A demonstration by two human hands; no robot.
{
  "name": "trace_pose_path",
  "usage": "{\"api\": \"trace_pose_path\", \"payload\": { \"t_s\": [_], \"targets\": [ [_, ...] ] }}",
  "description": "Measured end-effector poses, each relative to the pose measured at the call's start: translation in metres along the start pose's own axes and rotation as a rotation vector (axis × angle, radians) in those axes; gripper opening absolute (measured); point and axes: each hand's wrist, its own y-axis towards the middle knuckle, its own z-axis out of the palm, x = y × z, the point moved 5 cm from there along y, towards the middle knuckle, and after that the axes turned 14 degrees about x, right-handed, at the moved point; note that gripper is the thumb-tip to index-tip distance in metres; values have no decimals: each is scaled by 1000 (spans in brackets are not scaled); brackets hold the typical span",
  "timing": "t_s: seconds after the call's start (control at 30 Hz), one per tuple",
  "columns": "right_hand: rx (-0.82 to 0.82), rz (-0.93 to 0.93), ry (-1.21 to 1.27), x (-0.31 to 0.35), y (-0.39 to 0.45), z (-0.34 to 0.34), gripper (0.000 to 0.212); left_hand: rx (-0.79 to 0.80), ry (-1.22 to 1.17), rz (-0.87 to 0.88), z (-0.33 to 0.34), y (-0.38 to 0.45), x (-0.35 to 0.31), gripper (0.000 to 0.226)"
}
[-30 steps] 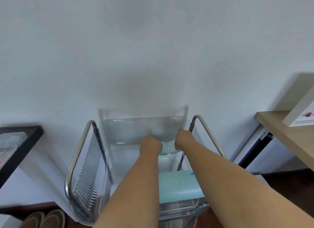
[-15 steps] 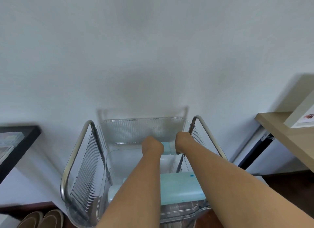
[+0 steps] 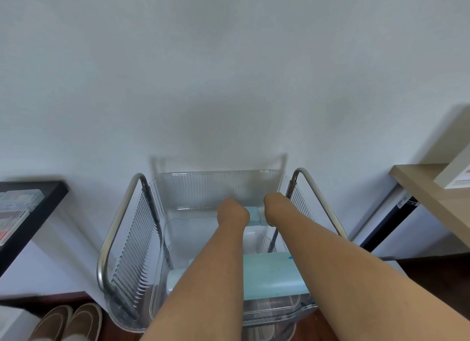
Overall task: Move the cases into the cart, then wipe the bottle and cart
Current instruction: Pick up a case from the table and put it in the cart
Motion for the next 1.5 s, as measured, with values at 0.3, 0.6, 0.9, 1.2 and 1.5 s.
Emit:
{"api": "trace_pose_path", "payload": {
  "t_s": [0.3, 0.6, 0.9, 1.2, 1.5],
  "targets": [
    [6, -18, -29, -2, -4, 2, 37, 13, 21, 21, 0, 3, 0, 27],
    [-59, -36, -287, 10, -17, -4, 31, 23, 52, 58, -2, 3, 1, 29],
    [-74, -24, -125, -1, -16, -4, 35, 2, -2, 75, -2, 0, 1, 18],
    [-90, -28, -35, -1, -29, -7, 34, -38, -60, 140, -13, -11, 4, 38],
    [-193, -312, 525, 20, -85, -56, 36, -160, -98, 290, -99, -73, -9, 40]
  ]
}}
